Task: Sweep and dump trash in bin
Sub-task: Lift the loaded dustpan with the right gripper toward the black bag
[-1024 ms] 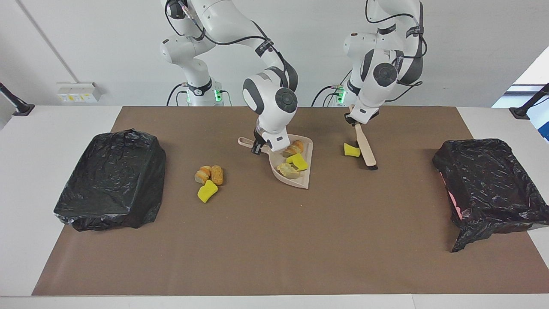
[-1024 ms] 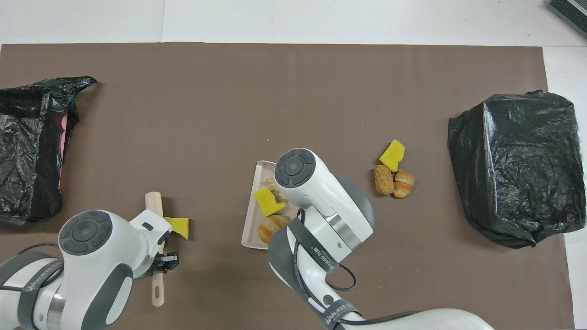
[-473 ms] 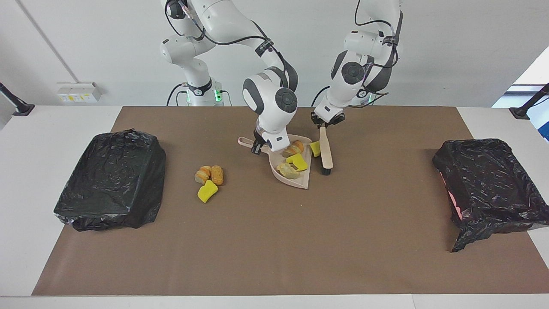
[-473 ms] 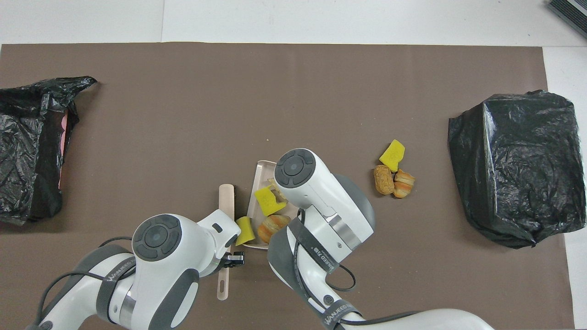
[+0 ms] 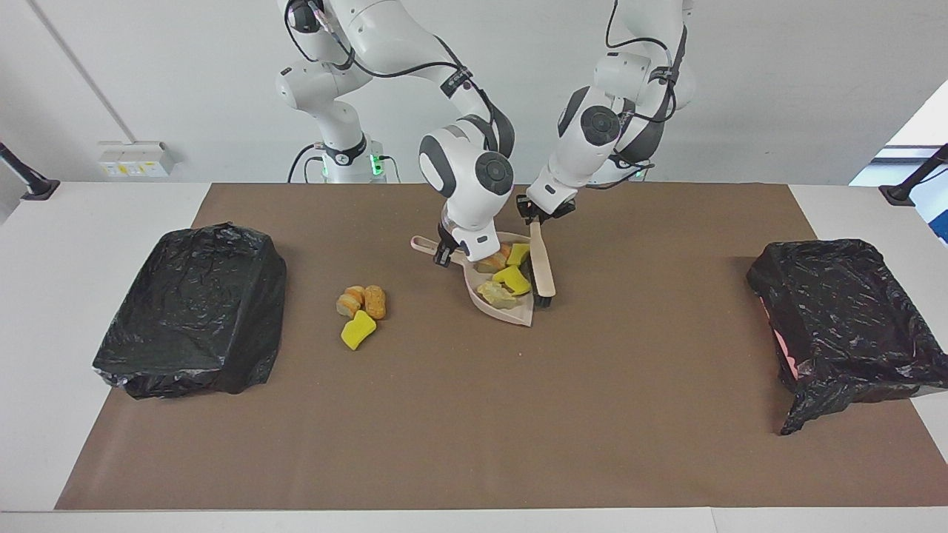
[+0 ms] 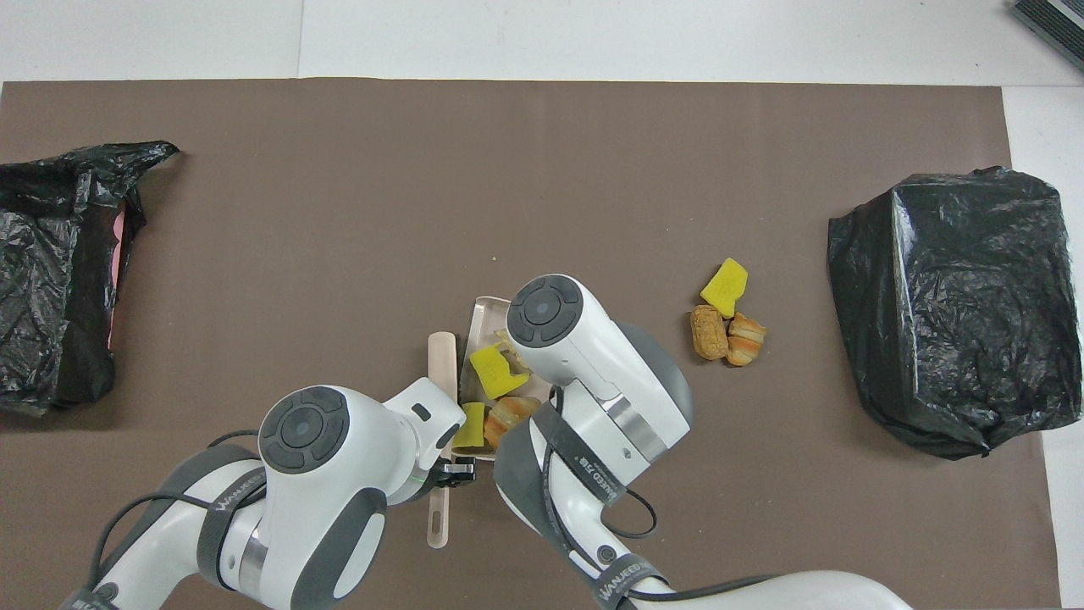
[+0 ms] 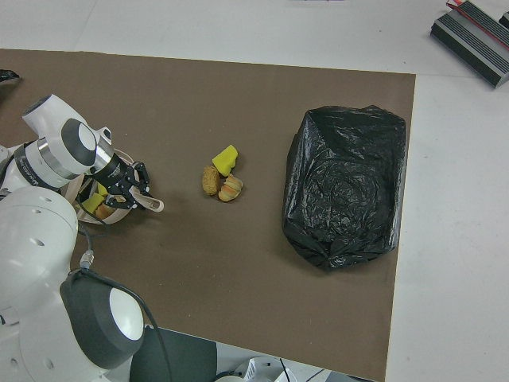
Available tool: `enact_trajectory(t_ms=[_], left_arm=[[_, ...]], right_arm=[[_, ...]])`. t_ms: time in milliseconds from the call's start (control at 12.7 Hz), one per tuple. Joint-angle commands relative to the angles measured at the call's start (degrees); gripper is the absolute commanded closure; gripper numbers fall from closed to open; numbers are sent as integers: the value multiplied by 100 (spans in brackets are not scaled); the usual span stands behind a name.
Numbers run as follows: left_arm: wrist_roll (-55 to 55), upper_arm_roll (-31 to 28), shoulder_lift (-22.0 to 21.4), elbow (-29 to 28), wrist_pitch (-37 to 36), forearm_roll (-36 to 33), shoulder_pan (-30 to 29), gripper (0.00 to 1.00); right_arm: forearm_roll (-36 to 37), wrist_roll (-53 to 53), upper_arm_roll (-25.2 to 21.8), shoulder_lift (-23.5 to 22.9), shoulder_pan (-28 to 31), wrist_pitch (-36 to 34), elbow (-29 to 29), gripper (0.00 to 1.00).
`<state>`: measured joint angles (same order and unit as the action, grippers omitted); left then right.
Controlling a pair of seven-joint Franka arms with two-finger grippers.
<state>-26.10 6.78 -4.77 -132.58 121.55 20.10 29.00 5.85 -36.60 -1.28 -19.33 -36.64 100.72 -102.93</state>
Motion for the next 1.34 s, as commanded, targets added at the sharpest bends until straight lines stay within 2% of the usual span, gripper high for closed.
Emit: enact_trajectory(t_ms=[0, 236, 394, 551, 867, 1024, 1260], left_arm=[[-158, -89, 20, 136, -341, -92, -43, 100], [-167, -89, -59, 136, -834, -523, -202, 100], [-464, -89, -147, 136, -870, -629, -210, 100], [-920, -63, -226, 136, -922, -936, -123, 100], [-1187, -19, -297, 153, -896, -1052, -96, 100], [-1545, 112, -402, 92, -888, -1052, 61, 100], [-1950, 148, -674, -145, -739, -1043, 667, 100]], right_arm=[[39, 214, 14, 131, 8, -79, -131, 100], [92, 529, 14, 149, -10, -96, -70, 100], [40, 513, 14, 306, 77, -236, -52, 100], [31, 382, 14, 578, 436, -394, -52, 100], [22, 47, -47, 746, 596, -527, -26, 100], [22, -23, -48, 1096, 1086, -781, -26, 100], [22, -154, -57, 1501, 1885, -1001, 79, 100]])
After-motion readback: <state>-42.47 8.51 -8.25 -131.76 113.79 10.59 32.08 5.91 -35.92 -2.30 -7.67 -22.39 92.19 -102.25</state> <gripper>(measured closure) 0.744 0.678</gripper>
